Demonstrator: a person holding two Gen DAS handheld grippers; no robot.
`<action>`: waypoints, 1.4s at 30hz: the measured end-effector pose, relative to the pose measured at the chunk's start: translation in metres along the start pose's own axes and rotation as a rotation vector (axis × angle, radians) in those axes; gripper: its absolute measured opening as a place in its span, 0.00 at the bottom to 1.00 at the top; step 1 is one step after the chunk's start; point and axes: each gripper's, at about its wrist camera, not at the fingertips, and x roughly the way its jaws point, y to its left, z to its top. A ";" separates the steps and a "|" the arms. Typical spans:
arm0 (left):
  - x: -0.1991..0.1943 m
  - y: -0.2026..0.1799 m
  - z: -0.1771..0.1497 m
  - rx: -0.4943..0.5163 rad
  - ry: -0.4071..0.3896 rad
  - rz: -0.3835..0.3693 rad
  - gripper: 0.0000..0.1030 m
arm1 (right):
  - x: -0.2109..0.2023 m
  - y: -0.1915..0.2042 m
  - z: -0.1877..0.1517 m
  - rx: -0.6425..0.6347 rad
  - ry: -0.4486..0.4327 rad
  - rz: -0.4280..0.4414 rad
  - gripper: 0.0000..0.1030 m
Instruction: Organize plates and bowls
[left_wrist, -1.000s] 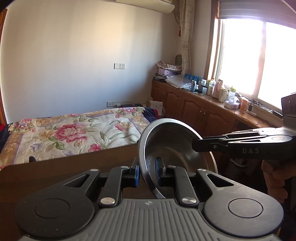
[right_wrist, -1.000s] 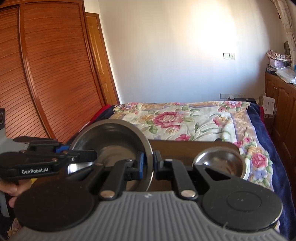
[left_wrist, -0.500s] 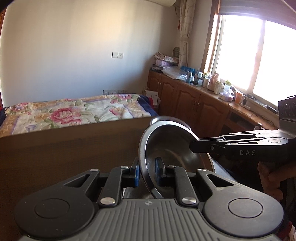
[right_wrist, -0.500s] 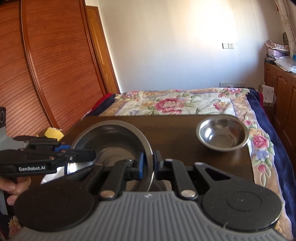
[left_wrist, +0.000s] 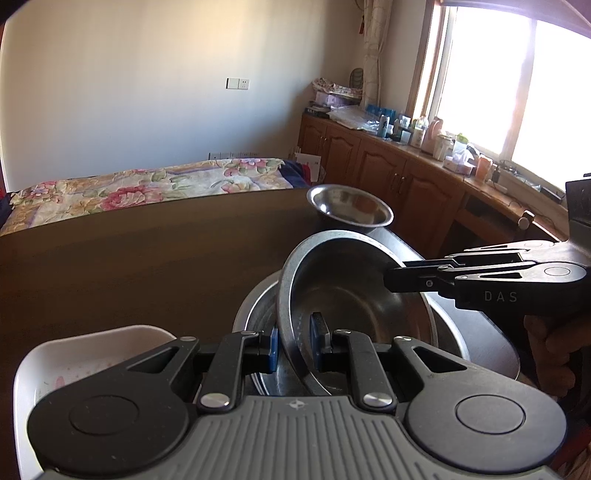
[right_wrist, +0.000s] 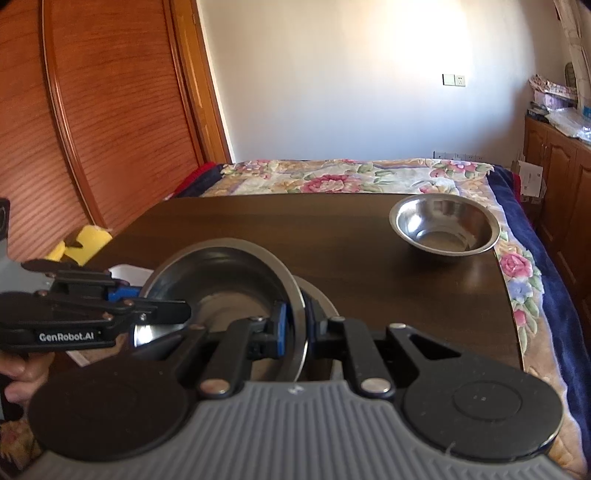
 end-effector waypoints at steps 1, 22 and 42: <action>0.001 -0.001 0.000 -0.001 0.003 0.002 0.18 | 0.001 0.002 -0.001 -0.010 0.003 -0.006 0.13; 0.008 -0.001 -0.011 0.049 0.001 0.056 0.18 | 0.010 0.015 -0.011 -0.133 0.042 -0.053 0.13; -0.003 -0.001 -0.015 0.051 -0.059 0.079 0.18 | 0.017 0.035 -0.013 -0.295 0.109 -0.097 0.16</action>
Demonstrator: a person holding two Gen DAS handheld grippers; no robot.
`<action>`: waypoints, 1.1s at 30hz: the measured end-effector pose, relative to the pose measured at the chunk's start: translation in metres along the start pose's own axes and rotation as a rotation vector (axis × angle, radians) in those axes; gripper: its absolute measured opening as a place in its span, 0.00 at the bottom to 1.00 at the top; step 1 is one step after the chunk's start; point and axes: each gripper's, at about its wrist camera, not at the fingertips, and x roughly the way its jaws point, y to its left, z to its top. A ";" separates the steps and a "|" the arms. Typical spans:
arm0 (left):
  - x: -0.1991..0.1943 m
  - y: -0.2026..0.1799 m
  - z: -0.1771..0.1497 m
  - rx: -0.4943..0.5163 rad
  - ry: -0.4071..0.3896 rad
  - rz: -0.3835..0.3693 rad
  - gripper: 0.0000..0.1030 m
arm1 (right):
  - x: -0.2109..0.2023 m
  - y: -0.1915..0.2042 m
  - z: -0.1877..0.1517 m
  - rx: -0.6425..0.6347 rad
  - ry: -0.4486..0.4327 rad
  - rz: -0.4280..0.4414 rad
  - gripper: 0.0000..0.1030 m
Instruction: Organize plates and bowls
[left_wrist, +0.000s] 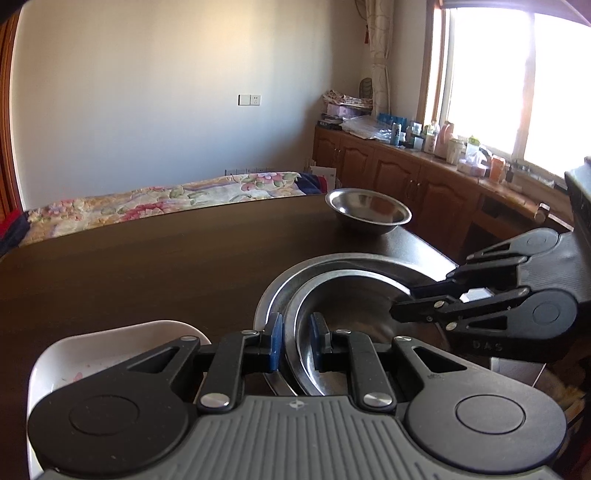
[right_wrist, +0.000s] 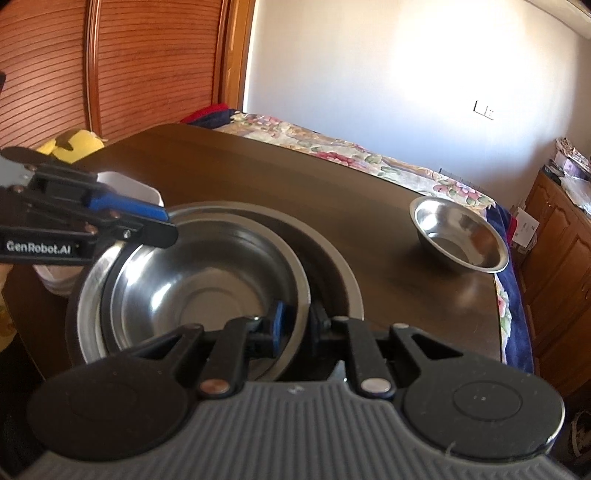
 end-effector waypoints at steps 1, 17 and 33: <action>0.001 0.000 0.000 0.007 -0.002 0.003 0.18 | 0.000 0.000 0.000 0.001 0.002 0.000 0.16; -0.002 0.003 0.005 -0.005 -0.032 0.012 0.17 | -0.002 0.000 -0.001 0.009 -0.002 0.000 0.16; -0.006 -0.003 0.007 0.011 -0.049 0.006 0.18 | -0.019 -0.017 -0.001 0.125 -0.138 0.001 0.29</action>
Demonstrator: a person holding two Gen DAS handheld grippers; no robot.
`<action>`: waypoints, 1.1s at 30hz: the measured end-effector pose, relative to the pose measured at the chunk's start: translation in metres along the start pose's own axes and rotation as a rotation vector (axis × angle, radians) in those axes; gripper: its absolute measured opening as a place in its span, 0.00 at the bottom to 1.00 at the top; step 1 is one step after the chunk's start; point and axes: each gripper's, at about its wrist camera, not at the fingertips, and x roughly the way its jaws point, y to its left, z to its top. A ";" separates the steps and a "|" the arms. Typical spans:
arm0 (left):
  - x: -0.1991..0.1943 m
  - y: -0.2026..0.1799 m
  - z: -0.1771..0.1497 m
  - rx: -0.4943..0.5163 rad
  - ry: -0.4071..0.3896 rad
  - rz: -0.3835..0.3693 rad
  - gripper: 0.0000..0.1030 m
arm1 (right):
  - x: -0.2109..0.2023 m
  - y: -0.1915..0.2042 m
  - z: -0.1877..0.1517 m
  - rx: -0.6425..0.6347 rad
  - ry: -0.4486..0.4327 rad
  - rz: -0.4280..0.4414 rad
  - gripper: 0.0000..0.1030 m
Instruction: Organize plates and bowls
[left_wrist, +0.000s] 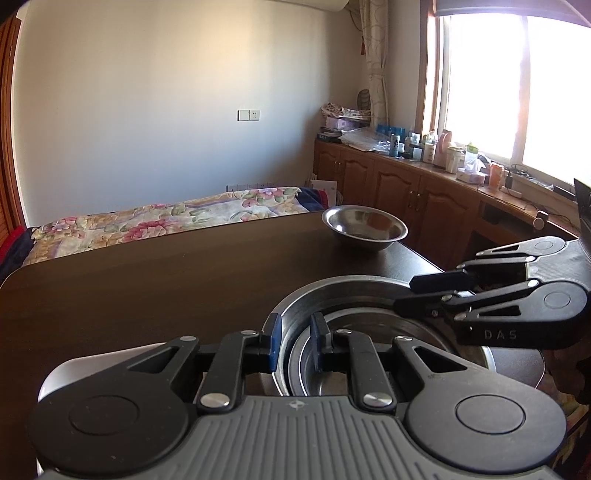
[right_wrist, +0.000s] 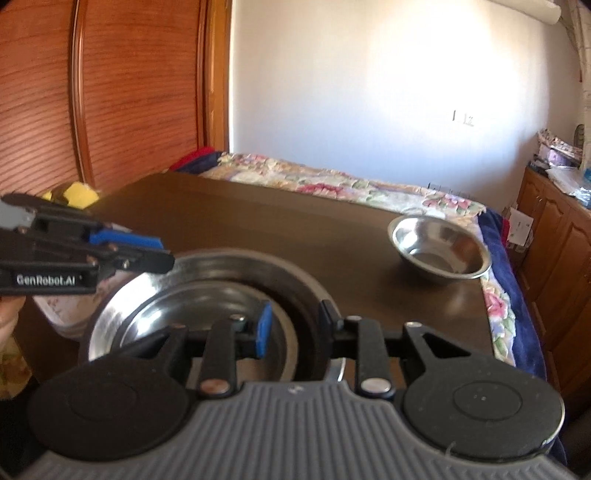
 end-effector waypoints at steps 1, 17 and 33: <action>0.000 0.000 0.001 0.001 -0.002 0.000 0.19 | -0.001 -0.002 0.001 0.007 -0.010 -0.003 0.29; 0.015 -0.012 0.028 0.058 -0.023 0.001 0.35 | -0.011 -0.055 0.009 0.102 -0.130 -0.125 0.47; 0.057 -0.029 0.077 0.084 -0.059 -0.047 0.94 | 0.004 -0.103 0.014 0.114 -0.196 -0.193 1.00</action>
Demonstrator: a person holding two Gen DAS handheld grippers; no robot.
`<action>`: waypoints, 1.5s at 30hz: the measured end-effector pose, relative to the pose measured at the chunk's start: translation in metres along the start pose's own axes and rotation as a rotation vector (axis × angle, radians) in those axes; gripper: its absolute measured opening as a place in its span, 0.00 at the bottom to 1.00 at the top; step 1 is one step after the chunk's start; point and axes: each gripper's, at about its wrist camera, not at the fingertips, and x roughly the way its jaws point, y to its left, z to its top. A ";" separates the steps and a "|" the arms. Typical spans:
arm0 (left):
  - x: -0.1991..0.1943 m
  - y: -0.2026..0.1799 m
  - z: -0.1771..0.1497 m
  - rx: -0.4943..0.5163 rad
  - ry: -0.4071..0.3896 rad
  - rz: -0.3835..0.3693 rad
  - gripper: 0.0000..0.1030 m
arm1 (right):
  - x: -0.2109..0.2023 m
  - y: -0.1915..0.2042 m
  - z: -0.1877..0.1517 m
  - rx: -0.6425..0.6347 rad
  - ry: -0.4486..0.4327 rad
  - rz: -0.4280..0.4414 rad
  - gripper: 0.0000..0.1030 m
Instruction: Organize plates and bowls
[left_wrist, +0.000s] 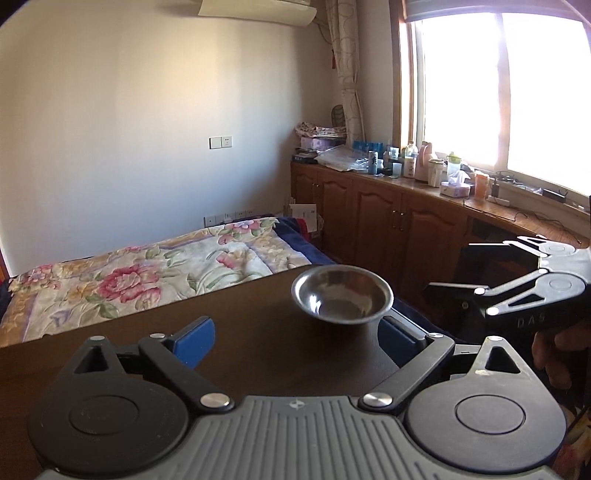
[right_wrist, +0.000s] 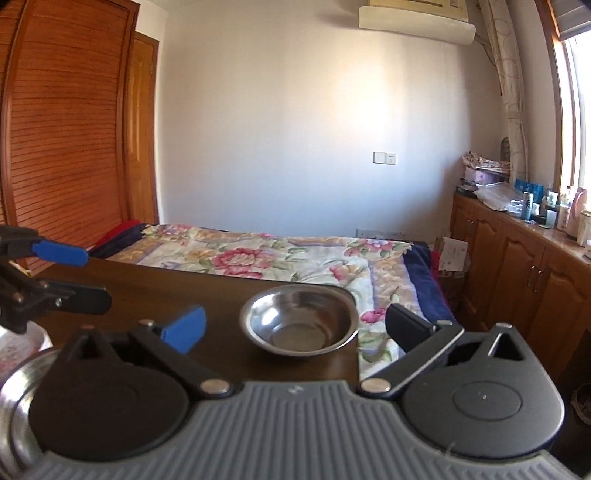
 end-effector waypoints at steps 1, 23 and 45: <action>0.004 0.000 0.003 0.002 0.001 0.003 0.94 | 0.003 -0.002 0.000 -0.001 0.000 -0.008 1.00; 0.106 -0.001 0.028 -0.013 0.135 -0.082 0.76 | 0.071 -0.037 -0.015 0.074 0.129 0.028 0.77; 0.175 0.019 0.038 -0.072 0.310 -0.070 0.42 | 0.090 -0.047 -0.022 0.192 0.205 0.061 0.40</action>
